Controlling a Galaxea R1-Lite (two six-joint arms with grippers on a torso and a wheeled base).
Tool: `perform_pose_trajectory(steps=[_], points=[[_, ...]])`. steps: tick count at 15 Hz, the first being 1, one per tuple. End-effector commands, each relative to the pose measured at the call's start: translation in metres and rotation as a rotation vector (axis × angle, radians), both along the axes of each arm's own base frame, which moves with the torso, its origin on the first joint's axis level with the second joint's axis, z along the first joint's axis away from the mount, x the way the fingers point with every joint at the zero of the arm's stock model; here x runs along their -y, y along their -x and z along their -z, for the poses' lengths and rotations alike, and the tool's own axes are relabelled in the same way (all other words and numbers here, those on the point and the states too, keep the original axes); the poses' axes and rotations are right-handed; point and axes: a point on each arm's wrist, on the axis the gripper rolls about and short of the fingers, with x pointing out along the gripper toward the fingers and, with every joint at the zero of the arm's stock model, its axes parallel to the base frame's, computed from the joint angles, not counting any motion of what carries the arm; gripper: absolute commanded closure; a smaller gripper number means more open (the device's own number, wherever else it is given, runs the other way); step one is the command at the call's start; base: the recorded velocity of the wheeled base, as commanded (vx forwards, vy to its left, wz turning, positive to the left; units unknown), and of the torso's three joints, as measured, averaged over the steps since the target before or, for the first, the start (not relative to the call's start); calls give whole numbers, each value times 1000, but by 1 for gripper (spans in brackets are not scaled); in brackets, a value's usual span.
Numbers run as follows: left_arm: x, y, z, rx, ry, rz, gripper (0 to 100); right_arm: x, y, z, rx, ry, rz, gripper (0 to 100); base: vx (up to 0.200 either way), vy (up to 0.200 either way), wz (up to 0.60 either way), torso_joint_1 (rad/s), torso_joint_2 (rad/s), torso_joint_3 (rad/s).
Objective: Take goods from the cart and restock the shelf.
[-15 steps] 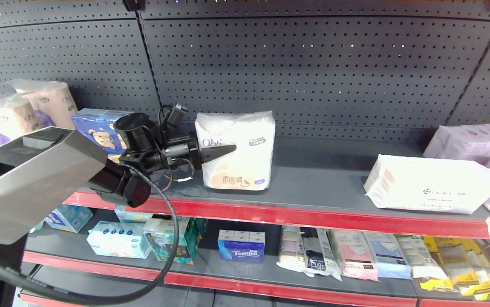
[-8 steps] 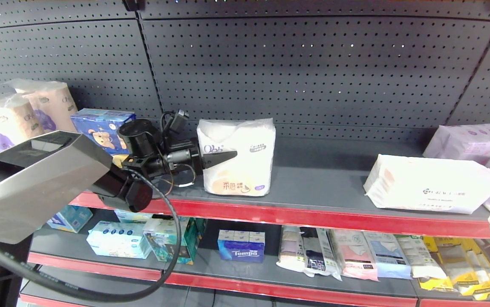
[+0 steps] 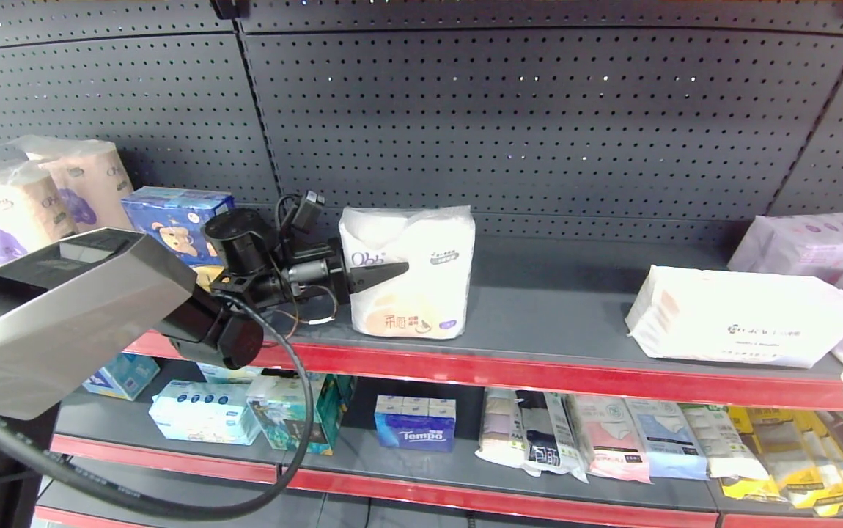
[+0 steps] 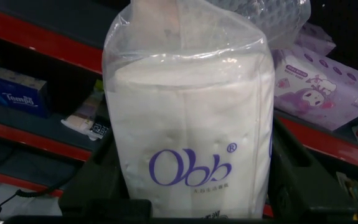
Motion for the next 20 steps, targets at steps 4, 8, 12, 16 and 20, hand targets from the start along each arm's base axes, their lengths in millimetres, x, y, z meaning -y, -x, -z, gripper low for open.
perform_pose_trajectory(steps=[4,8,12,16,20], points=[[4,2,4,-10,-1,10,100,0,-1,0,-3,0,1,100,0,0,0,0,0,0],[4,3,4,-10,-1,10,100,0,-1,0,-4,0,3,100,0,0,0,0,0,0],[4,2,5,-7,-1,8,100,0,-1,0,-4,0,15,100,0,0,0,0,0,0],[5,2,7,-18,2,6,0,0,-1,0,-6,0,15,100,0,0,0,0,0,0],[6,2,2,-8,9,9,0,0,-1,1,-7,0,14,100,0,0,0,0,0,0]])
